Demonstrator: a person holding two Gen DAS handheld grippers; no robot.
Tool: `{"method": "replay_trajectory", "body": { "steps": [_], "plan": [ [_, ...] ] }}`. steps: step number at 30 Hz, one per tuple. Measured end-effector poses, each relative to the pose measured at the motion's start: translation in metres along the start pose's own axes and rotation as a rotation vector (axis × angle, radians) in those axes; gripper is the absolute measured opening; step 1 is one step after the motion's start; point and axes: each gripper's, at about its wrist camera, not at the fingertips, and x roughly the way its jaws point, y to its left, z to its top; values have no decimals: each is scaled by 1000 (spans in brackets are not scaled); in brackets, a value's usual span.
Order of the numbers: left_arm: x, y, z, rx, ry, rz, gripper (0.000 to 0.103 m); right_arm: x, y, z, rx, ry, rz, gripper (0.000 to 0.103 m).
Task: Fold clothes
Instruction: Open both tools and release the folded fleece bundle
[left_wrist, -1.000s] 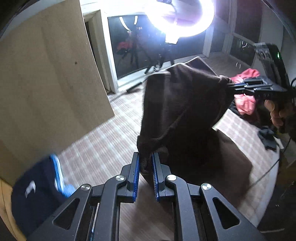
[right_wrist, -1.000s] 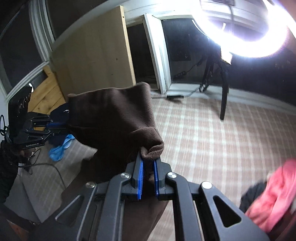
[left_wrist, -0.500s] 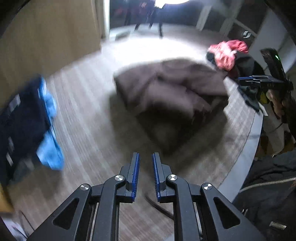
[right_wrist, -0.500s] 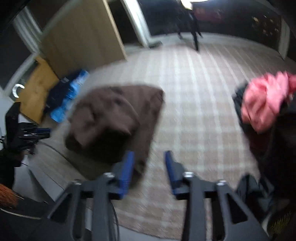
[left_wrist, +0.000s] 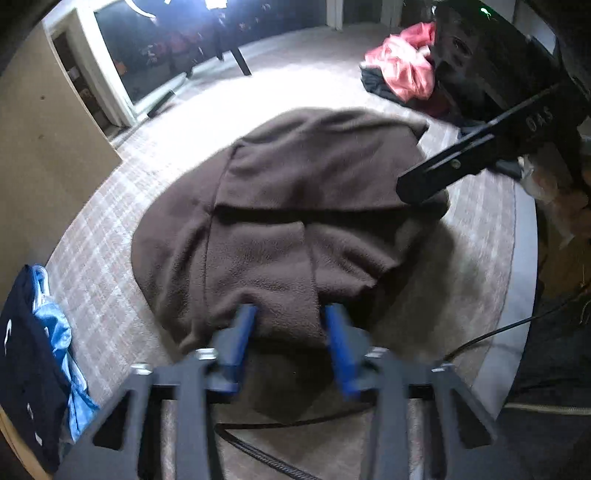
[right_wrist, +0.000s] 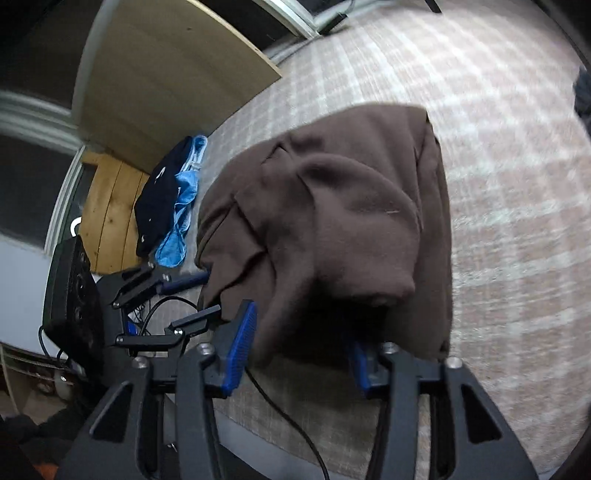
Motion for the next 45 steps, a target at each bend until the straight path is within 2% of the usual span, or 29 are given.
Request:
{"method": "replay_trajectory", "body": {
  "steps": [2,3,6,8,11,14,17,19,21,22,24,27,30,32,34,35,36,37,38,39,42,45],
  "plan": [
    [-3,5,2,-2,-2,-41,8,-3,0,0,5,6,10,6],
    [-9,7,3,3,-5,-36,6,-8,3,1,-3,-2,20,6],
    [-33,13,5,-7,-30,-64,6,-32,14,1,-21,-36,53,6],
    [-51,15,2,-3,-46,-55,6,-43,16,0,-22,-50,59,6],
    [-53,17,-6,6,-38,-55,6,-33,7,-7,-12,-22,25,6],
    [-21,17,-20,-27,32,-125,6,-2,-12,-20,0,75,-80,7],
    [-3,11,-32,-30,90,-146,10,-10,-20,-26,31,123,-30,9],
    [-11,12,-34,-29,80,-142,10,-35,-17,-27,-9,98,-29,19],
    [-28,15,-31,-23,51,-118,10,-60,-19,-24,-23,26,-42,30],
    [-36,16,-29,-22,37,-102,11,-71,-24,-18,-8,-18,-42,34],
    [-49,13,-16,-6,-2,-80,11,-88,-33,-6,24,-99,-47,35],
    [-46,-2,19,25,-64,-125,15,-87,-47,28,53,-160,-58,35],
    [-29,-39,48,98,-96,-182,18,-66,-55,66,59,-140,-61,35],
    [-17,-64,67,146,-117,-220,30,-51,-57,86,59,-109,-48,35],
    [-4,-78,76,180,-117,-212,33,-37,-58,100,63,-76,-44,35],
    [6,-85,80,208,-119,-186,33,-32,-60,104,65,-62,-39,35],
    [15,-85,82,202,-123,-178,33,-27,-63,106,68,-52,-29,34],
    [24,-84,85,196,-127,-169,28,-25,-65,108,73,-48,-24,30],
    [32,-84,87,191,-130,-163,12,-24,-67,109,77,-46,-24,22],
    [34,-79,86,177,-119,-189,9,-26,-67,110,72,-51,-24,8],
    [40,-64,81,138,-88,-268,6,-41,-56,109,7,-92,-36,7],
    [41,-67,76,157,-80,-287,6,-37,-43,107,-93,-112,-142,5]
  ]
}}
